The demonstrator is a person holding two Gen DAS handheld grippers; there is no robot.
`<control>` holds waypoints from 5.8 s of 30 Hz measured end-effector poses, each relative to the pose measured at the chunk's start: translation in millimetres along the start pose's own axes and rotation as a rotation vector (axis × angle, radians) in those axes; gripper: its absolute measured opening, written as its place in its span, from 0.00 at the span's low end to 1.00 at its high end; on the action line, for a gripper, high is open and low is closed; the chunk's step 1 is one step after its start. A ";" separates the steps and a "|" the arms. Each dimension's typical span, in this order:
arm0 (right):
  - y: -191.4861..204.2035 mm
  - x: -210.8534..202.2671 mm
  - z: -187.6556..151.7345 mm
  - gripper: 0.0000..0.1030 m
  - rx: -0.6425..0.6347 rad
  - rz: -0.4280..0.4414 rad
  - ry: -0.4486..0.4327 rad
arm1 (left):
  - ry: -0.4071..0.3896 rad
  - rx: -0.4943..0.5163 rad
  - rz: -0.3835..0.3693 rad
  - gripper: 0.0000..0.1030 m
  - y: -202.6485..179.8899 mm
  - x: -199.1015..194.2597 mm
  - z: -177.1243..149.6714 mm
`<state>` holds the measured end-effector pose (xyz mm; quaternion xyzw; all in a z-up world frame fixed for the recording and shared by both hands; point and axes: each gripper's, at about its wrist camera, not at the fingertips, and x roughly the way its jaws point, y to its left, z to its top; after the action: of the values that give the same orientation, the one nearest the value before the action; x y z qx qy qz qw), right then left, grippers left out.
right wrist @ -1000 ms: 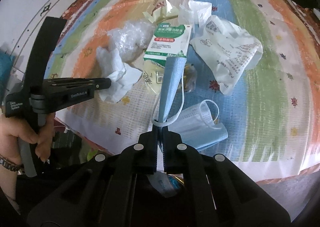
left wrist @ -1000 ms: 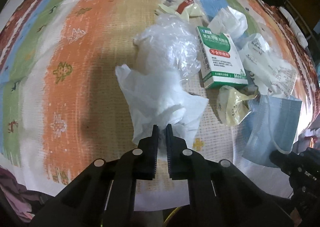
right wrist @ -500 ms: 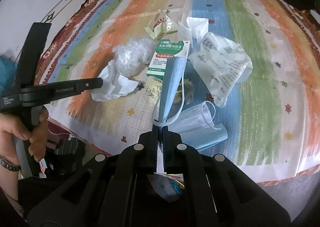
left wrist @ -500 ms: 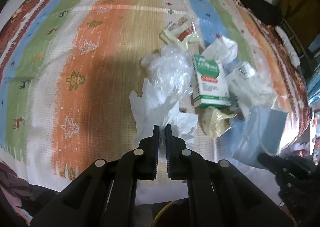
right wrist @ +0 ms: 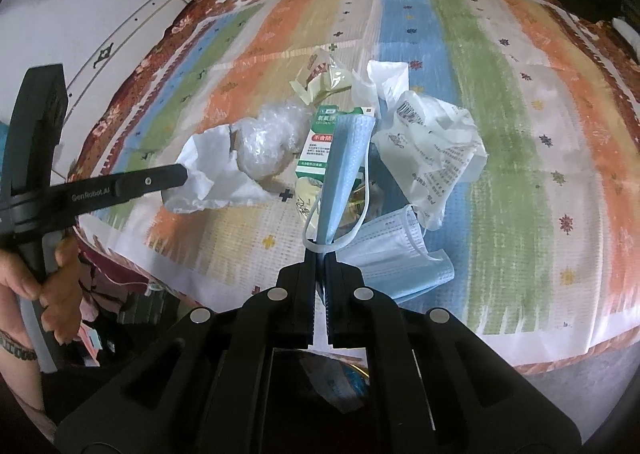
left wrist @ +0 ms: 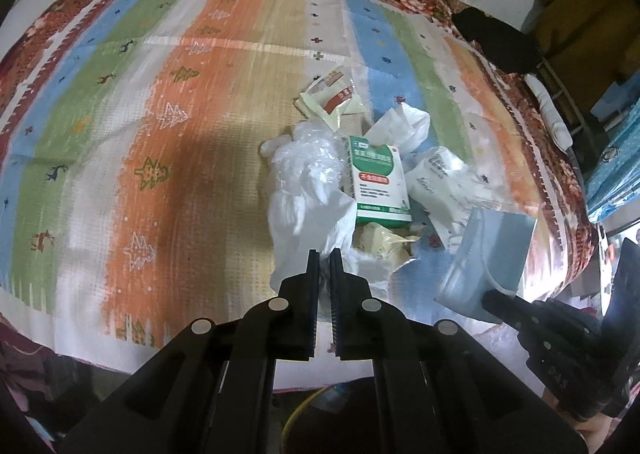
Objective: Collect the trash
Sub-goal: 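Lift the mask and tissue and carry both over the trash bin, then open both tools to drop the mask and tissue into the bin, then raise both open tools up away from the bin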
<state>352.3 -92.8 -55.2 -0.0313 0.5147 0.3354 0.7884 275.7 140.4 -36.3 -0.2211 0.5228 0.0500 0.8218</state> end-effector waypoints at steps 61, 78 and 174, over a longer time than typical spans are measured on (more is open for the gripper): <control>23.1 -120.7 -146.5 0.03 -0.072 0.097 -0.255 | -0.236 0.154 -0.250 0.04 -45.3 -121.7 -169.1; 39.4 -106.7 -208.8 0.03 -0.076 0.078 -0.158 | -0.203 0.203 -0.167 0.04 -49.5 -109.4 -246.7; -21.4 -51.9 -59.4 0.88 0.053 -0.106 -0.090 | -0.178 0.169 0.056 0.94 -48.1 -63.6 -93.7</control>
<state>304.7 -158.6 -46.1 -0.0225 0.4852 0.2804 0.8279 183.9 67.8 1.4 -0.1310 0.4561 0.0478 0.8789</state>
